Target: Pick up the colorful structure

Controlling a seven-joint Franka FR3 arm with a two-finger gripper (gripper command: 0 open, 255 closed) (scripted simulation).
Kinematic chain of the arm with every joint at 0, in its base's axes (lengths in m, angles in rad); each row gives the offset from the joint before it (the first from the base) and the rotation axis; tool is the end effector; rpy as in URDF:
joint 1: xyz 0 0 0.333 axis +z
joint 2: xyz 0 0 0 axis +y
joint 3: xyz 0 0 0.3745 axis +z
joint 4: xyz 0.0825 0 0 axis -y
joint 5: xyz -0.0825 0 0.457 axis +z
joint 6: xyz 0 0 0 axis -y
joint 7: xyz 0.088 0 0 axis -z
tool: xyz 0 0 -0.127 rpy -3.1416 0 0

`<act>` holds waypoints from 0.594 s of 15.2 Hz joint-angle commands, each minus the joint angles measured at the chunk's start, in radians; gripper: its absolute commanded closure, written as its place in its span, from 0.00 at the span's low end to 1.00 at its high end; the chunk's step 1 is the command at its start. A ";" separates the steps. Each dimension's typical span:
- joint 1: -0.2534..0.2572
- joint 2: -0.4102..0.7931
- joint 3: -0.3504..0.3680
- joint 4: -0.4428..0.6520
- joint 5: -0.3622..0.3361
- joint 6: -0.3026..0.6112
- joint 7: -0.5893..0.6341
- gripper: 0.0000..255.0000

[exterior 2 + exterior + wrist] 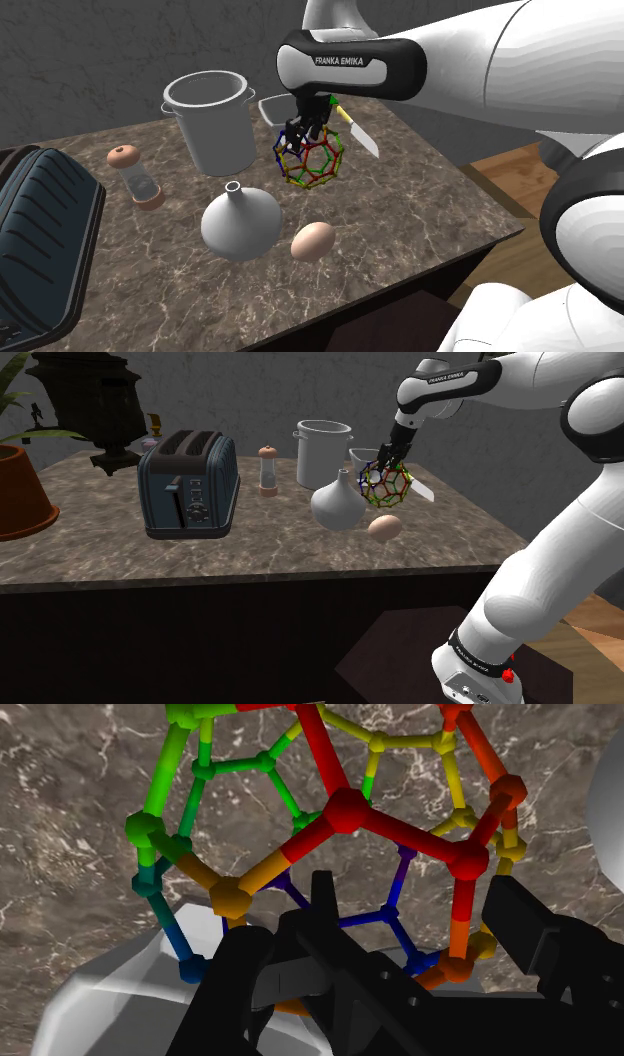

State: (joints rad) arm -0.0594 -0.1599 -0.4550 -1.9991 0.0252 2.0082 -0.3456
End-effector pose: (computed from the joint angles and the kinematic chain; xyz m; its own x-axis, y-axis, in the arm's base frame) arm 0.5138 -0.3025 0.5539 0.9686 -0.1776 0.1741 -0.1738 -0.9841 -0.0373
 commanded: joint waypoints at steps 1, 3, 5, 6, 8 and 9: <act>-0.001 0.004 -0.001 0.000 0.000 0.000 0.000 1.00; 0.000 0.001 0.000 0.024 -0.002 -0.027 0.003 1.00; 0.000 0.000 0.001 0.050 -0.003 -0.053 0.005 1.00; 0.000 0.000 0.002 0.063 -0.003 -0.067 0.006 1.00; 0.001 0.000 0.002 0.090 -0.003 -0.093 0.008 1.00; 0.001 0.000 0.003 0.104 -0.003 -0.107 0.009 1.00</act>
State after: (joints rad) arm -0.0587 -0.1614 -0.4522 -1.9124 0.0210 1.9151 -0.3368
